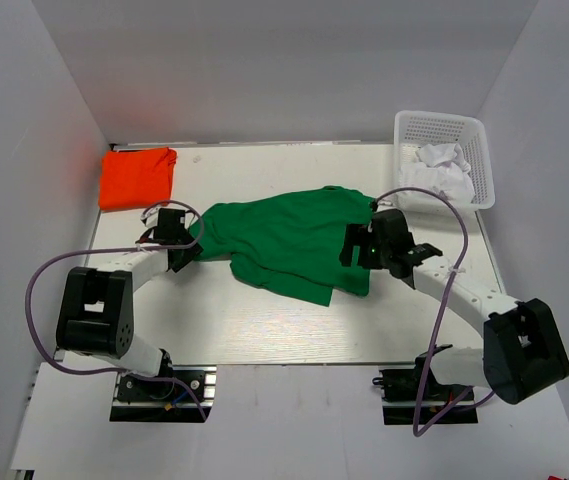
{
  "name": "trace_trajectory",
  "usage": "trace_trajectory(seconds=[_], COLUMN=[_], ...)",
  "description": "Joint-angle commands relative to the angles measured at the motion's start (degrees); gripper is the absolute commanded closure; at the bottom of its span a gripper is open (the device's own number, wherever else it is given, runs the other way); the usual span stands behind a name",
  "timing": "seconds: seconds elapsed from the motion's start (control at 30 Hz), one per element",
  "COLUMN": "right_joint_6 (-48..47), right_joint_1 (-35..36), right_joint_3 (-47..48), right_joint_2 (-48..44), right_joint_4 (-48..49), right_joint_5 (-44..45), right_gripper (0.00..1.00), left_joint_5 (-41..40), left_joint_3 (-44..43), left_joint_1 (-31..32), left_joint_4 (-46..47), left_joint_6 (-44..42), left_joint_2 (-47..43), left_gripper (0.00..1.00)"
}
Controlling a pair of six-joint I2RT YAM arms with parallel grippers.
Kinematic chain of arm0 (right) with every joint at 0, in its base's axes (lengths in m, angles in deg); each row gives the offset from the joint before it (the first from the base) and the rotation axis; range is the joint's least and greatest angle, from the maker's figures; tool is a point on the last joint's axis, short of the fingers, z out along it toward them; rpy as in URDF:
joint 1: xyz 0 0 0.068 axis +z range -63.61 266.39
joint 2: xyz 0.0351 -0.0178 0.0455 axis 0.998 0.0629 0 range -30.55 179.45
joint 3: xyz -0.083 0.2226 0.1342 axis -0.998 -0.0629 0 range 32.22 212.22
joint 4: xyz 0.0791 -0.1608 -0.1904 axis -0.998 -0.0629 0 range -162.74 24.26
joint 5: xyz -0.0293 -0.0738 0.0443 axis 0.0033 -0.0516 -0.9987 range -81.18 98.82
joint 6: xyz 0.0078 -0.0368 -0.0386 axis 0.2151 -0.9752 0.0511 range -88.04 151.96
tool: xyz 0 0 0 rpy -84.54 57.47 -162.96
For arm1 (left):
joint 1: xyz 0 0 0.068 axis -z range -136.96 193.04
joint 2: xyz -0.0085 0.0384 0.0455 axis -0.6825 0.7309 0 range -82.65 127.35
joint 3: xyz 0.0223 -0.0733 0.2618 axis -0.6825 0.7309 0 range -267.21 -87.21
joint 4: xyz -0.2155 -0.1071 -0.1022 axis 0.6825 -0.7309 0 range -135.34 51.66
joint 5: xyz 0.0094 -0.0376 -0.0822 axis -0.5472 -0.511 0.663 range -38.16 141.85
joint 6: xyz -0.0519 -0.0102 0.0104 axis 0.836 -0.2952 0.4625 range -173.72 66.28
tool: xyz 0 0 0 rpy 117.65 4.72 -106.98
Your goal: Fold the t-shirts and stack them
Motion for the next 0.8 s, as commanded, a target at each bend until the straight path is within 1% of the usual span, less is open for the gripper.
trace_trajectory(seconds=[0.0, 0.03, 0.07, 0.1, 0.17, 0.2, 0.33, 0.4, 0.47, 0.63, 0.67, 0.7, 0.77], right_joint_6=[2.35, 2.53, 2.53, 2.44, 2.09, 2.00, 1.21, 0.95, 1.12, 2.70, 3.58, 3.93, 6.22], right_joint_1=[0.59, 0.50, 0.59, 0.76, 1.12, 1.47, 2.70, 3.57, 3.93, 4.81, 4.63, 4.72, 4.72], right_joint_3=[-2.33, -2.86, -2.86, -3.04, -3.74, -3.83, -4.53, -4.97, -4.97, -4.45, -4.45, -3.84, -3.57], right_joint_2=[-1.51, -1.51, -1.60, -1.60, -1.60, -1.34, -0.46, 0.76, 1.65, 6.12, 6.57, 7.09, 8.50], right_joint_4=[-3.86, -4.91, -5.88, -6.23, -6.76, -7.37, -8.44, -8.17, -8.08, -5.98, -5.80, -5.97, -5.71], right_joint_5=[2.10, 2.54, 2.71, 2.80, 2.37, 2.10, 0.52, -1.06, -1.07, 2.36, 3.06, 6.29, 8.77], right_gripper=[0.10, 0.10, 0.10, 0.10, 0.10, 0.10, 0.10, 0.13, 0.13, 0.14, 0.18, 0.19, 0.24], left_joint_5=[1.87, 1.86, 1.86, 1.86, 1.86, 0.21, -0.43, -0.43, -0.95, -0.43, 0.18, 0.19, -0.33], left_joint_3=[-0.25, 0.36, 0.97, 0.98, 1.59, 1.59, 1.07, 1.07, 2.55, 5.28, 5.28, 5.81, 6.43], left_joint_1=[0.27, 0.27, 0.27, 0.27, -0.26, -0.26, -0.26, 0.35, 0.35, 0.35, 0.35, 0.88, 0.88], left_joint_4=[3.11, 3.11, 3.11, 3.11, 3.72, 3.72, 3.19, 4.59, 5.74, 8.99, 8.99, 8.99, 8.99], left_joint_6=[-1.74, -1.74, -1.74, -1.74, -1.74, -1.21, -1.21, -1.21, -1.91, -3.22, -3.23, -3.75, -3.76], left_joint_2=[-0.39, -0.39, -0.91, -0.92, -0.92, -0.92, -0.40, -0.39, -2.49, -6.45, -7.15, -7.94, -10.05], left_gripper=[0.47, 0.53, 0.68, 0.77, 0.84, 0.99, 1.00, 1.00, 1.00, 1.00, 1.00, 1.00, 1.00])
